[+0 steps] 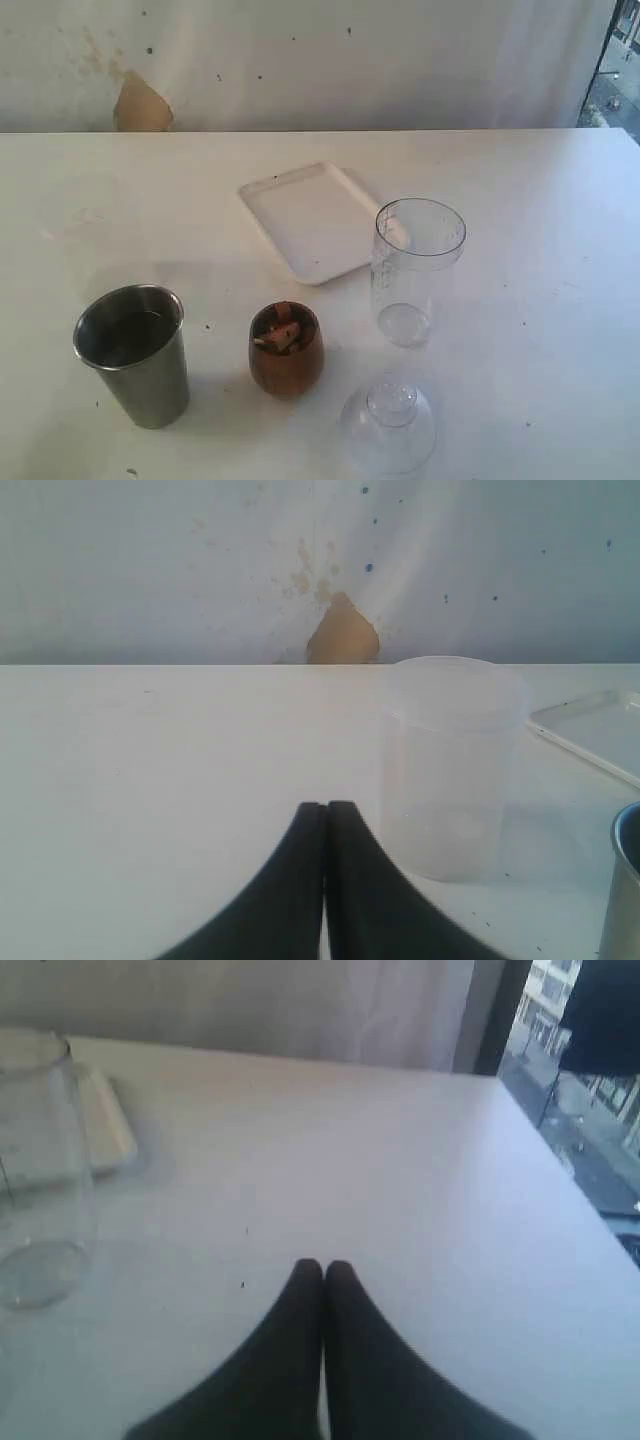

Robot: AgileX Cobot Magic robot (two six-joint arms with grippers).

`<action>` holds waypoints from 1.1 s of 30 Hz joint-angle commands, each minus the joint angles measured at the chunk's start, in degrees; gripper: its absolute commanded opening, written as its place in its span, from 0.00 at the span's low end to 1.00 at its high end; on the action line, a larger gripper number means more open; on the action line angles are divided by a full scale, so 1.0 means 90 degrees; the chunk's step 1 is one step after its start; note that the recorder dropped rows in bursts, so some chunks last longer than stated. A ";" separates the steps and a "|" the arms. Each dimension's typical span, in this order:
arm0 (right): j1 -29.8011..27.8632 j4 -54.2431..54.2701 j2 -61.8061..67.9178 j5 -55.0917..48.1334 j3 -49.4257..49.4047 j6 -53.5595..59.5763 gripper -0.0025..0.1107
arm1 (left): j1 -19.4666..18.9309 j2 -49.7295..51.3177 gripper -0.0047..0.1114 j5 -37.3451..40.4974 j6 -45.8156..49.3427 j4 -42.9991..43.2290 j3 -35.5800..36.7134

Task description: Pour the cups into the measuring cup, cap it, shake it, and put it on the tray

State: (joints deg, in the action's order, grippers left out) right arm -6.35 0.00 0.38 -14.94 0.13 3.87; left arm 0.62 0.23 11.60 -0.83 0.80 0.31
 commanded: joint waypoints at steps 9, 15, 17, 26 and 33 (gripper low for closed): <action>0.0016 0.0000 -0.0042 0.4095 -0.0014 -0.1979 0.02 | 0.0012 -0.0026 0.04 -0.0094 -0.0023 -0.0031 -0.0034; 0.0016 -0.2480 0.0001 0.5200 0.0225 -0.3638 0.62 | 0.0012 -0.0026 0.04 -0.0094 -0.0023 -0.0031 -0.0034; 0.0016 -0.2996 0.0449 0.5238 0.0605 -0.4606 0.86 | 0.0012 -0.0026 0.04 -0.0094 -0.0023 -0.0031 -0.0034; 0.0016 -0.7906 0.3846 0.7705 0.2301 -0.8024 0.87 | 0.0012 -0.0026 0.04 -0.0094 -0.0023 -0.0031 -0.0034; 0.1304 -0.7964 0.5791 0.7984 0.2419 -0.7048 0.76 | 0.0012 -0.0026 0.04 -0.0094 -0.0023 -0.0031 -0.0034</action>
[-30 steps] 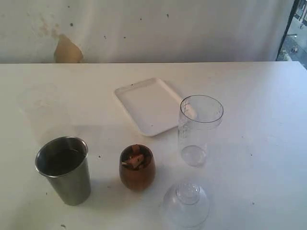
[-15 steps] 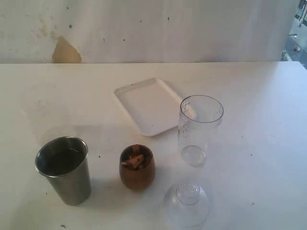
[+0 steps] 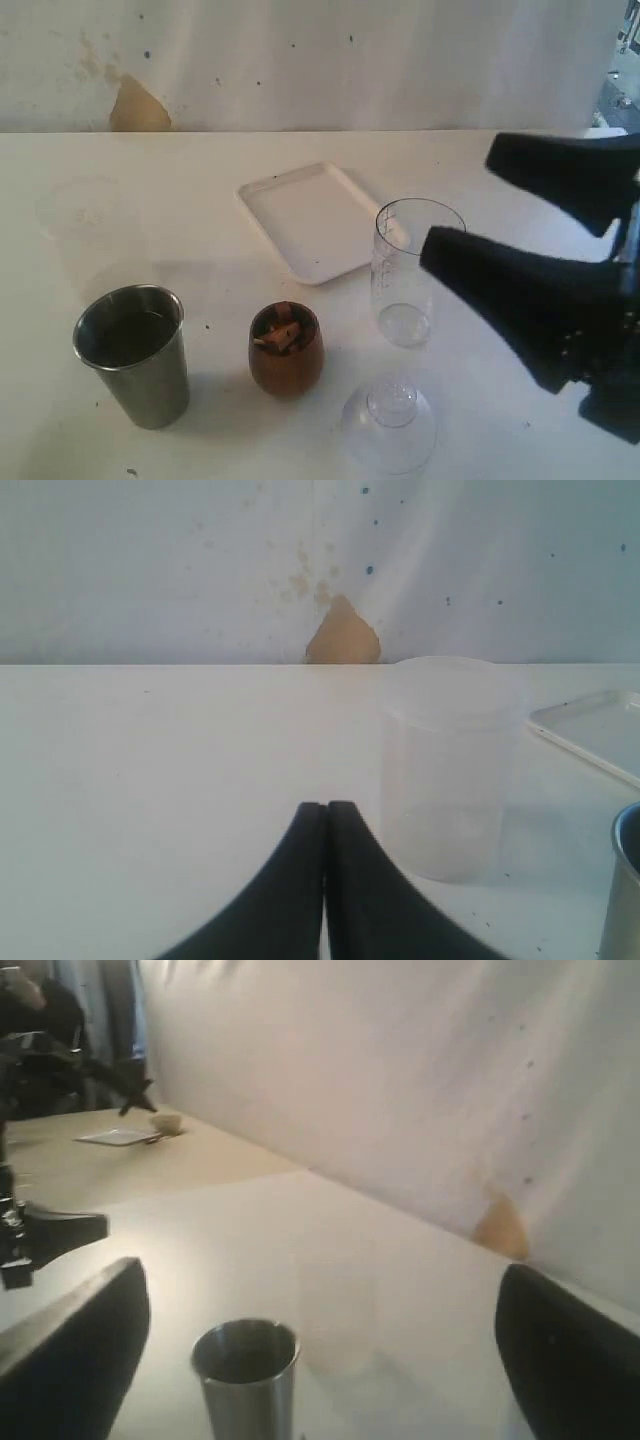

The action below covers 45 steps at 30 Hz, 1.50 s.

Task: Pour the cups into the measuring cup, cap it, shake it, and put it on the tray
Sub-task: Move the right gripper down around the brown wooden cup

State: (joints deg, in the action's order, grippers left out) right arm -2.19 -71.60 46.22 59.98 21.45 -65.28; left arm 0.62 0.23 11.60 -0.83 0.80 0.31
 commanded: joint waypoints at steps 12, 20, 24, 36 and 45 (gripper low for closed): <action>0.3806 0.3677 0.3524 -0.2883 0.0526 0.4660 0.76 | 0.0012 -0.0026 0.04 -0.0094 -0.0023 -0.0031 -0.0034; 0.3903 0.4271 0.4684 -0.3351 0.0986 0.4990 0.76 | 0.0012 -0.0026 0.04 -0.0094 -0.0023 -0.0031 -0.0034; 0.3930 0.4271 0.4999 -0.3286 0.1108 0.4990 0.76 | 0.0012 -0.0026 0.04 -0.0094 -0.0023 -0.0031 -0.0034; 0.3944 0.4285 0.5530 -0.3343 0.1123 0.4990 0.77 | 0.0012 -0.0026 0.04 -0.0094 -0.0023 -0.0031 -0.0034; 0.3944 0.4338 0.5877 -0.3235 0.1437 0.5117 0.81 | 0.0012 -0.0026 0.04 -0.0094 -0.0023 -0.0031 -0.0034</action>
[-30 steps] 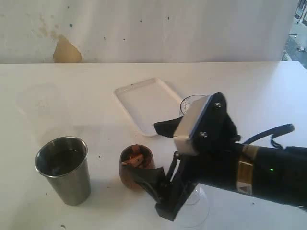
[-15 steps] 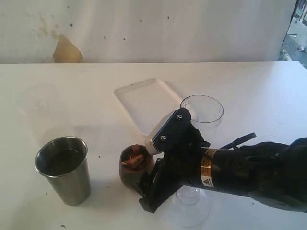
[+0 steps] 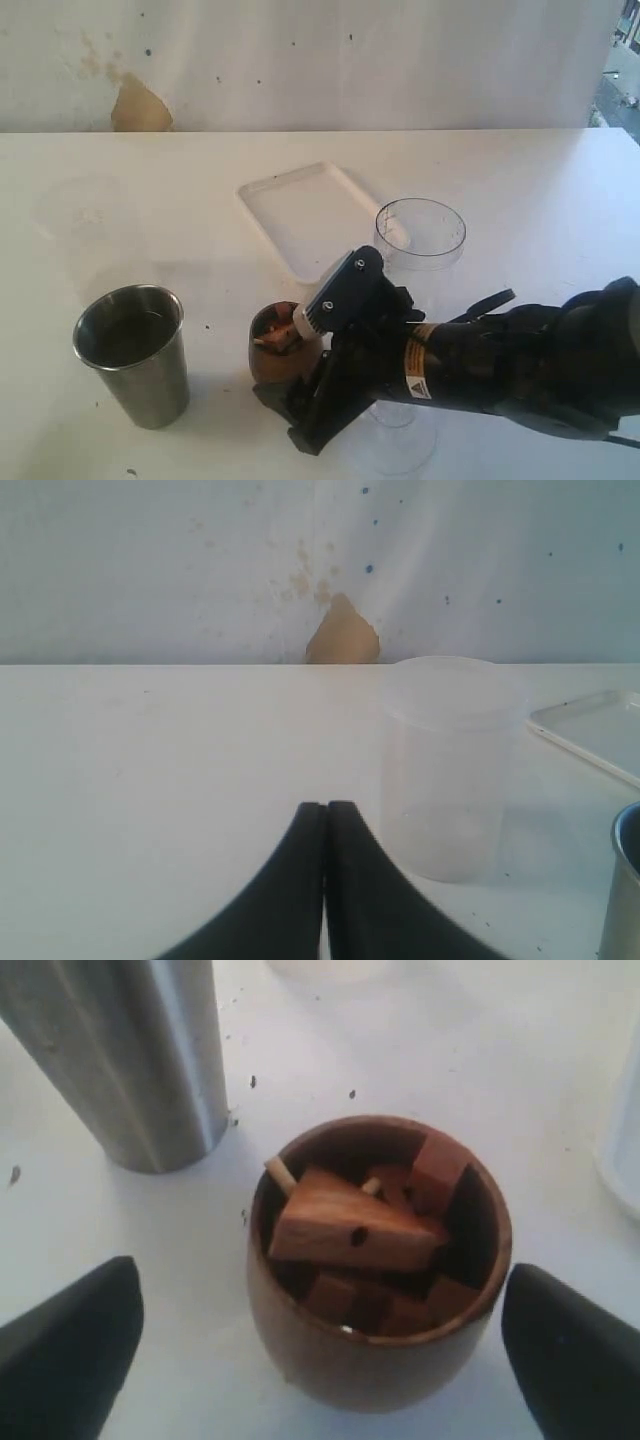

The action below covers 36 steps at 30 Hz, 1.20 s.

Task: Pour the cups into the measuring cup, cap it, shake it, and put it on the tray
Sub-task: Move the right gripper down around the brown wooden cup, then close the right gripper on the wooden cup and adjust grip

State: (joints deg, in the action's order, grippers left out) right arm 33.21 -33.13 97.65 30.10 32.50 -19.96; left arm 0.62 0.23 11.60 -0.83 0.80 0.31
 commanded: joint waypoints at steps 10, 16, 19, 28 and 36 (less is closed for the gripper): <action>0.0010 0.0305 0.0638 0.0032 0.0387 0.0082 0.81 | 0.0012 -0.0026 0.04 -0.0094 -0.0023 -0.0031 -0.0034; 0.0010 0.0411 0.0912 0.0282 0.0612 0.0094 0.81 | 0.0012 -0.0026 0.04 -0.0094 -0.0023 -0.0031 -0.0034; 0.0010 0.0411 0.1141 0.0235 0.0834 0.0094 0.81 | 0.0012 -0.0026 0.04 -0.0094 -0.0023 -0.0031 -0.0034; 0.0010 0.0411 0.1241 -0.0079 0.1145 0.0094 0.77 | 0.0012 -0.0026 0.04 -0.0094 -0.0023 -0.0031 -0.0034; 0.0010 0.0423 0.1241 -0.0275 0.1339 0.0094 0.32 | 0.0012 -0.0026 0.04 -0.0094 -0.0023 -0.0031 -0.0034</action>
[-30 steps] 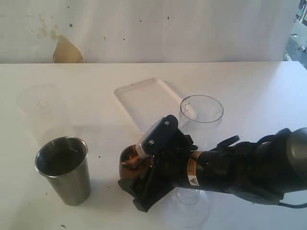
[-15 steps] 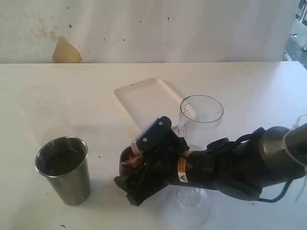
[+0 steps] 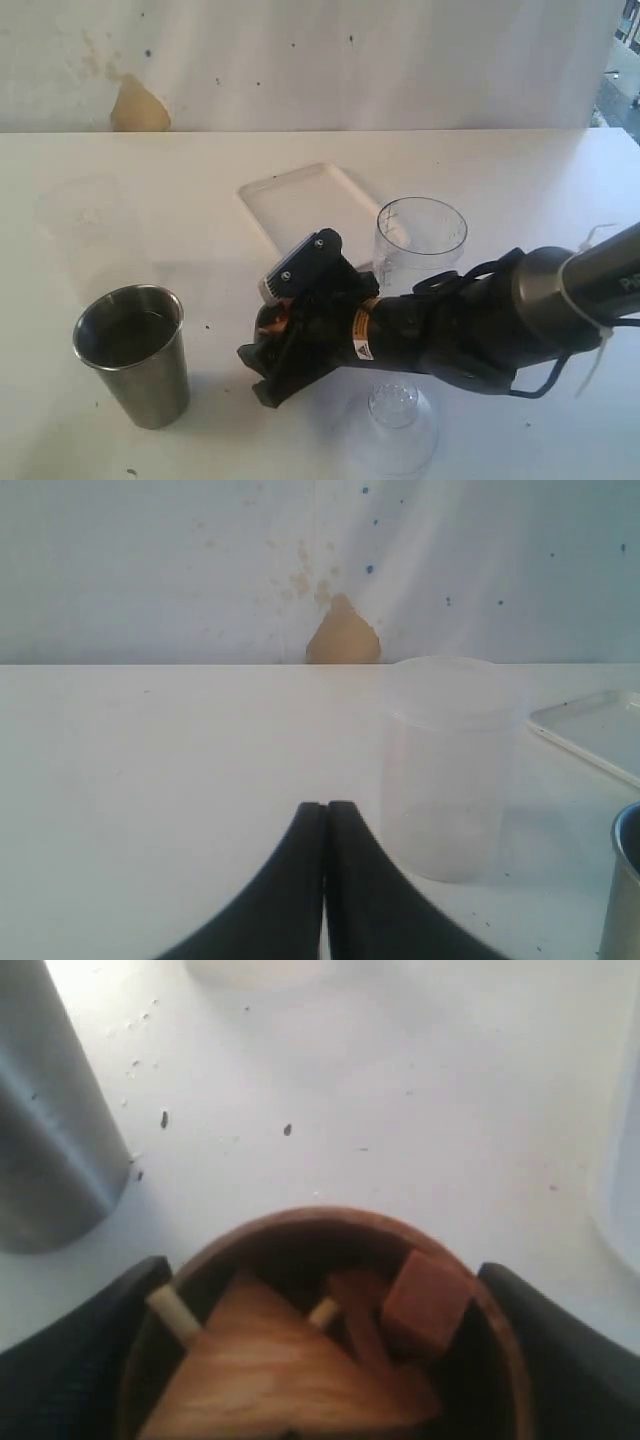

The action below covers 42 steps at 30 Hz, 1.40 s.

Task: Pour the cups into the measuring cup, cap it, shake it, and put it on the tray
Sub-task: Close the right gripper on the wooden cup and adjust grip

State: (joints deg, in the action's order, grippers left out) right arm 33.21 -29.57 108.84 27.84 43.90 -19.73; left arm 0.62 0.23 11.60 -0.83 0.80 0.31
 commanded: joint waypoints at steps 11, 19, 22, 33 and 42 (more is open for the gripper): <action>0.0010 0.0193 0.0299 0.0061 0.0803 0.0498 0.02 | 0.0012 -0.0026 0.04 -0.0094 -0.0023 -0.0031 -0.0034; 0.0010 0.0193 0.0488 0.0047 0.1068 0.0044 0.43 | 0.0012 -0.0026 0.04 -0.0094 -0.0023 -0.0031 -0.0034; 0.0010 0.0193 0.0615 0.0005 0.1216 -0.0404 0.68 | 0.0012 -0.0026 0.04 -0.0094 -0.0023 -0.0031 -0.0034; 0.0010 0.0180 0.0171 -0.1309 0.1217 -0.0404 0.73 | 0.0012 -0.0026 0.04 -0.0094 -0.0023 -0.0031 -0.0034; 0.0010 0.0141 0.0034 0.0032 0.0547 -0.0504 0.73 | 0.0012 -0.0026 0.04 -0.0094 -0.0023 -0.0031 -0.0034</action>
State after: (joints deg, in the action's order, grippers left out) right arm 33.26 -28.16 109.09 24.83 50.33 -23.68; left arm 0.62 0.23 11.60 -0.83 0.80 0.31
